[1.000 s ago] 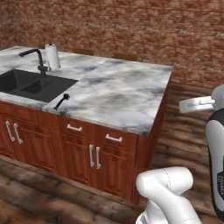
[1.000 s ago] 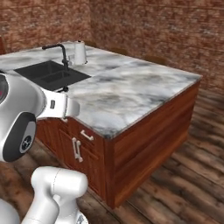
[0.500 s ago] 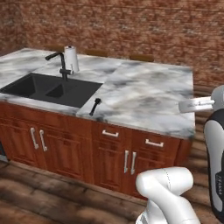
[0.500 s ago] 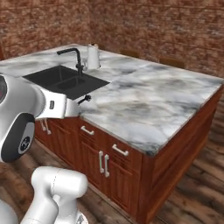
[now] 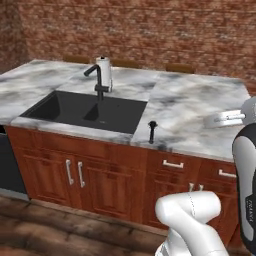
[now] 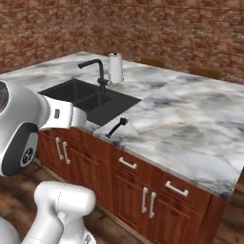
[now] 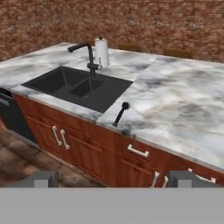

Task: Grab the spray bottle from the cabinet, then place it next to the cutting board for sanitizing. Then grab the dish brush from the countertop next to the sink and place it next to the cutting board.

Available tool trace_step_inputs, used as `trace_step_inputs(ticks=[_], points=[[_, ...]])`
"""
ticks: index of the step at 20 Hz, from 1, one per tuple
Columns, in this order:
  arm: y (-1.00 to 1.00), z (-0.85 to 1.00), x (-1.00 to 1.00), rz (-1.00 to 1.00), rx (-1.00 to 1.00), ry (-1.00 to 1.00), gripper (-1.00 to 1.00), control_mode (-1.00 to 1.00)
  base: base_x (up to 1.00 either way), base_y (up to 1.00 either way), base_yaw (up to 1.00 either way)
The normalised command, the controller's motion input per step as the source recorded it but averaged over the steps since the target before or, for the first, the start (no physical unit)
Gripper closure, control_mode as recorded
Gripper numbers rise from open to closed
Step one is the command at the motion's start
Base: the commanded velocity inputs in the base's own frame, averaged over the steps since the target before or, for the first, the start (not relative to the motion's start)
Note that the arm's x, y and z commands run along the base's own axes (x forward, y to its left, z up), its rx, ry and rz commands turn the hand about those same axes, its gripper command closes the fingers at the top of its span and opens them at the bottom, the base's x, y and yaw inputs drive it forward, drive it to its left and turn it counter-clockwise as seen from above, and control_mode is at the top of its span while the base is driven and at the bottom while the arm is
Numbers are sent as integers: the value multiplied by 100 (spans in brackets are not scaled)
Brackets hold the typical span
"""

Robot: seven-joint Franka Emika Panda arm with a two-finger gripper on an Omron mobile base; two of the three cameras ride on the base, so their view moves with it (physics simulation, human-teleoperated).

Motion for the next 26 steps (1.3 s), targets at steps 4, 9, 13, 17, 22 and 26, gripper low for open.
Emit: trace_step_inputs(ticks=[4,9,13,17,22,26], points=[[0,0,0,0,0,0,-100,100,24,100,-24],[0,0,0,0,0,0,-100,100,19,40,-28],[0,0,0,0,0,0,-100,100,21,-6,-27],[0,0,0,0,0,0,-100,100,24,-44,-13],[0,0,0,0,0,0,-100,100,40,18,-13],[0,0,0,0,0,0,-100,100,58,11,-14]])
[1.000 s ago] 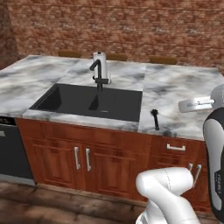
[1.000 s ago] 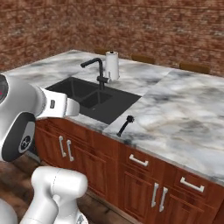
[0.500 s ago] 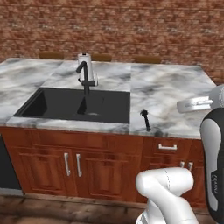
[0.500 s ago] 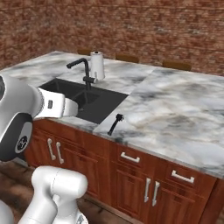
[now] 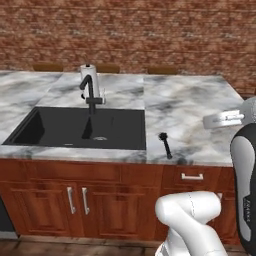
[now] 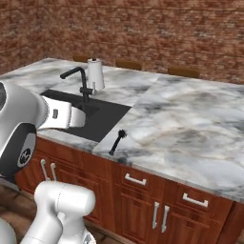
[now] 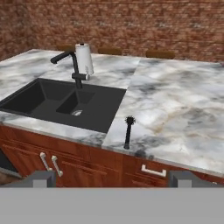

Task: Grab the spray bottle from the cabinet, then place it next to the cutting board for sanitizing. Then grab the dish brush from the countertop next to the sink and place it next to the cutting board.

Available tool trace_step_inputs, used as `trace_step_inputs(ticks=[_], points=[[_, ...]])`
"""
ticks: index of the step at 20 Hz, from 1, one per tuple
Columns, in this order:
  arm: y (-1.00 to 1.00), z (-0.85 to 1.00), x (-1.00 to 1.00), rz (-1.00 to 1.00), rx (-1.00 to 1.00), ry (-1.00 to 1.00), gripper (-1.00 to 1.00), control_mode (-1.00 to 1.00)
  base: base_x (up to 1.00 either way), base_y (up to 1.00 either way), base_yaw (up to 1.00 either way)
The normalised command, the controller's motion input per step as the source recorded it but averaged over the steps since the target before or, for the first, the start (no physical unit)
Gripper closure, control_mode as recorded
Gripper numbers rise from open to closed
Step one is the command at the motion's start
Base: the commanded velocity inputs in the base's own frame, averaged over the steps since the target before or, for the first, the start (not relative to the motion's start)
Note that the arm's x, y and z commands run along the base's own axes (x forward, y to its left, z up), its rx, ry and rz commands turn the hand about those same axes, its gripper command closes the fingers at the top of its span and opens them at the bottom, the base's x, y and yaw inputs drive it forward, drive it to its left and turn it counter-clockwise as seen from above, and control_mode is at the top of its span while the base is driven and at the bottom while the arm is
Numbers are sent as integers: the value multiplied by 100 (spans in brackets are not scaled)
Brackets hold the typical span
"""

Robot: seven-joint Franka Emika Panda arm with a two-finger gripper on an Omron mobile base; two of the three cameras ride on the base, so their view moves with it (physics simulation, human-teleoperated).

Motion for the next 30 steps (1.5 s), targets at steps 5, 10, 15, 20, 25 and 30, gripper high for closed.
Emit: trace_step_inputs(ticks=[5,10,15,20,25,30], points=[[0,0,0,0,0,0,-100,100,44,-4,-6],[0,0,0,0,0,0,-100,100,45,12,-9],[0,0,0,0,0,0,-100,100,49,38,-14],[0,0,0,0,0,0,-100,100,26,32,-18],[0,0,0,0,0,0,-100,100,13,22,-18],[4,-23,16,-12,0,1,-100,-100,0,0,0]])
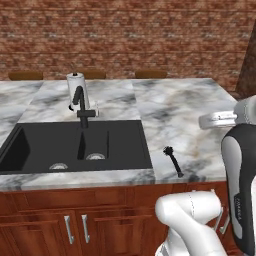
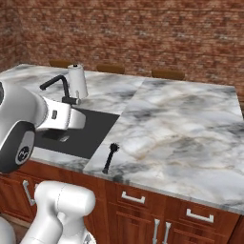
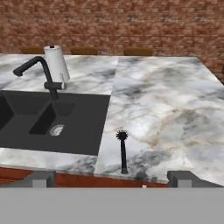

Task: Grab the spray bottle from the cabinet, then place it next to the cutting board for sanitizing. Then grab the dish brush from the countertop next to the sink and place it next to the cutting board.

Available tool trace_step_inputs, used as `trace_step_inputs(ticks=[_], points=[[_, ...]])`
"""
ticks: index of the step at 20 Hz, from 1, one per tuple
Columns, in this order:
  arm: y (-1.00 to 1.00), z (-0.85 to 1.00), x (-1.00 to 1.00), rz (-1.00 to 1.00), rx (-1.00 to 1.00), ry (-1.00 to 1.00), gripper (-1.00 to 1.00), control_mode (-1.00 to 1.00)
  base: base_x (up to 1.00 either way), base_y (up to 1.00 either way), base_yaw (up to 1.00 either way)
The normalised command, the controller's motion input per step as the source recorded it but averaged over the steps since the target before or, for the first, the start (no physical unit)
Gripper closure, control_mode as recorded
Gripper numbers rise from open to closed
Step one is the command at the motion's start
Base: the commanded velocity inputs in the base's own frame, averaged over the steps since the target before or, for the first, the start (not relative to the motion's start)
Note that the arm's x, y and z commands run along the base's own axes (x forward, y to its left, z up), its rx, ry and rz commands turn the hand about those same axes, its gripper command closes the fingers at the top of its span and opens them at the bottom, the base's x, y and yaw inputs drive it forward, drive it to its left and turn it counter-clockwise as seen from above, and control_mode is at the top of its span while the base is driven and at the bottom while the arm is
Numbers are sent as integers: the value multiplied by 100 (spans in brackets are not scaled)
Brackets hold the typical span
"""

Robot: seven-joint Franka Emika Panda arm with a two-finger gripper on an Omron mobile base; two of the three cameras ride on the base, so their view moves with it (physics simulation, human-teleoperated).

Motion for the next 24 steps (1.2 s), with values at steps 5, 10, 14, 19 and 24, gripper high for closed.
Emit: trace_step_inputs(ticks=[5,10,14,19,24], points=[[0,-38,14,-3,0,13,-100,-100,0,0,0],[-3,-51,12,0,0,34,-100,-100,0,0,0],[0,-32,32,0,3,19,-100,-100,0,0,0],[0,-41,48,0,1,6,-100,-100,0,0,0],[0,-40,59,0,0,14,-100,-100,0,0,0]])
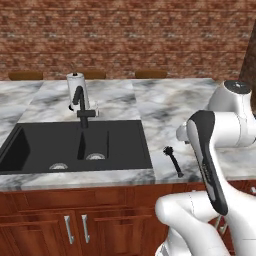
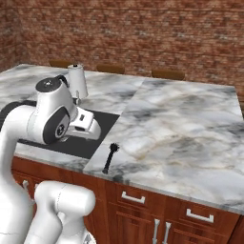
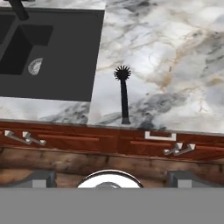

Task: Grab the spray bottle from the cabinet, then place it next to the cutting board for sanitizing. Then grab the dish brush from the countertop next to the sink and place it next to the cutting board.

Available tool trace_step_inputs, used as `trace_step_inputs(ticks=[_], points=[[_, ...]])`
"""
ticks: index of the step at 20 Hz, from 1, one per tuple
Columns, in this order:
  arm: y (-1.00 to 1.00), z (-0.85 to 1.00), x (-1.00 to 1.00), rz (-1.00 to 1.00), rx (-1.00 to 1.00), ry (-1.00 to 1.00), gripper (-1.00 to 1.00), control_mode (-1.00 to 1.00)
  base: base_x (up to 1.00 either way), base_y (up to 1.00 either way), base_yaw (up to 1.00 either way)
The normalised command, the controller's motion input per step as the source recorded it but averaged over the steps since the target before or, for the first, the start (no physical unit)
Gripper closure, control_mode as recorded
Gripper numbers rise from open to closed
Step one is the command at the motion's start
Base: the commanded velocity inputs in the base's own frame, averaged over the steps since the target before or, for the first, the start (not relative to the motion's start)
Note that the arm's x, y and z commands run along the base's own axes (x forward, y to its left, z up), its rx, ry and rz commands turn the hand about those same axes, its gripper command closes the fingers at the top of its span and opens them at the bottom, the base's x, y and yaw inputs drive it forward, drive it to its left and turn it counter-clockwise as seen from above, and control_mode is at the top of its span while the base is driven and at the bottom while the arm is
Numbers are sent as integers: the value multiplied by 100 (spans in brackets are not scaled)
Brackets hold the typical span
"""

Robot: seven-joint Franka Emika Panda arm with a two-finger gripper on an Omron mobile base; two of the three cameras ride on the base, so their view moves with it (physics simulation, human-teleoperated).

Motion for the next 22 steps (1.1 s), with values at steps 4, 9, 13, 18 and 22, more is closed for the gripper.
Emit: trace_step_inputs(ticks=[4,9,13,18,22], points=[[0,-26,63,0,0,15,-100,-100,0,0,0],[0,-21,49,0,0,7,-100,-100,0,0,0],[-1,-44,53,0,0,15,-100,-100,0,0,0],[-14,-60,42,-1,0,18,-100,-100,0,0,0],[-18,-57,40,0,0,15,-100,-100,0,0,0]])
